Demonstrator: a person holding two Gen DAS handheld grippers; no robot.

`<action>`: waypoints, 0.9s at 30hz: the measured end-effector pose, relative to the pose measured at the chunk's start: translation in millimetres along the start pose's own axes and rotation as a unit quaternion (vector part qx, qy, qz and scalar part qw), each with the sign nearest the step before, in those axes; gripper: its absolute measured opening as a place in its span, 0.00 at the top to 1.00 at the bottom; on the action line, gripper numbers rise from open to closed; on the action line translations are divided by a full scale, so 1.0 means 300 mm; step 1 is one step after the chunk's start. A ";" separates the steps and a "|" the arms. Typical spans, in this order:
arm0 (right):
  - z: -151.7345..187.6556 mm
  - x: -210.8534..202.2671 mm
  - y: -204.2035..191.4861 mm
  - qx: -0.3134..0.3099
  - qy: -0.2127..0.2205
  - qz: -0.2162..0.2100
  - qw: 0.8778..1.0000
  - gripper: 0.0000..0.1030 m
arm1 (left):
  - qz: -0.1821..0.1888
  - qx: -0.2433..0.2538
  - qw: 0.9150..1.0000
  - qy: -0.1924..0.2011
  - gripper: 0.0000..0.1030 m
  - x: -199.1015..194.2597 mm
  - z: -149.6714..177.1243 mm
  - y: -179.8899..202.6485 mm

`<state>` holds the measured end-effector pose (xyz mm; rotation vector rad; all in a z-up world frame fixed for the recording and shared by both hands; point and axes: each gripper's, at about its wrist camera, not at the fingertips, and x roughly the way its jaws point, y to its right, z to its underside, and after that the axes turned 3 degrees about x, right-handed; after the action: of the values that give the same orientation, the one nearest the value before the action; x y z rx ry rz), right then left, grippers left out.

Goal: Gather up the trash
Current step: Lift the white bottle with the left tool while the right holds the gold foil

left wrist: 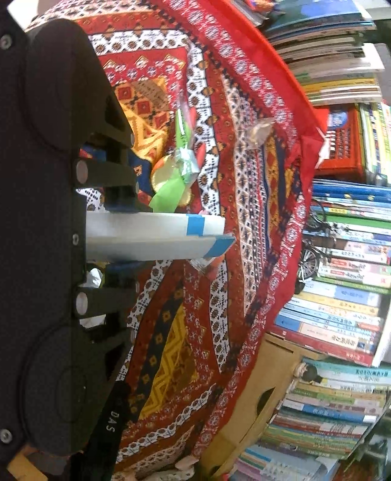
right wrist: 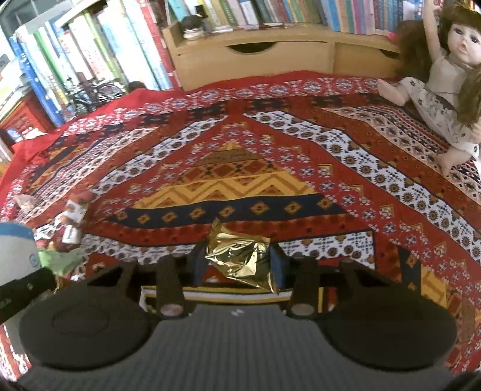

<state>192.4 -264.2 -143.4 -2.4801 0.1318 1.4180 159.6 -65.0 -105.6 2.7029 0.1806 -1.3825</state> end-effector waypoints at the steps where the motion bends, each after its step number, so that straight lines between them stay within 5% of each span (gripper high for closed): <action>1: 0.003 -0.002 -0.006 -0.003 -0.001 -0.002 1.000 0.54 | 0.002 0.003 1.000 0.003 0.71 -0.008 0.003 0.000; 9: 0.022 -0.005 -0.035 -0.016 -0.010 -0.014 1.000 0.54 | 0.004 -0.055 0.998 -0.012 0.68 -0.038 0.067 -0.103; 14: 0.035 -0.002 -0.051 -0.024 -0.016 -0.020 0.999 0.54 | -0.020 -0.066 0.997 -0.023 0.48 -0.040 0.105 -0.145; 27: 0.039 0.007 -0.028 -0.030 -0.023 -0.012 0.999 0.53 | -0.026 0.063 0.995 -0.076 0.40 0.098 0.150 0.023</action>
<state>185.5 -252.7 -149.1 -2.4857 0.0516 1.4890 141.6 -76.5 -155.4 2.6926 0.1576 -1.6612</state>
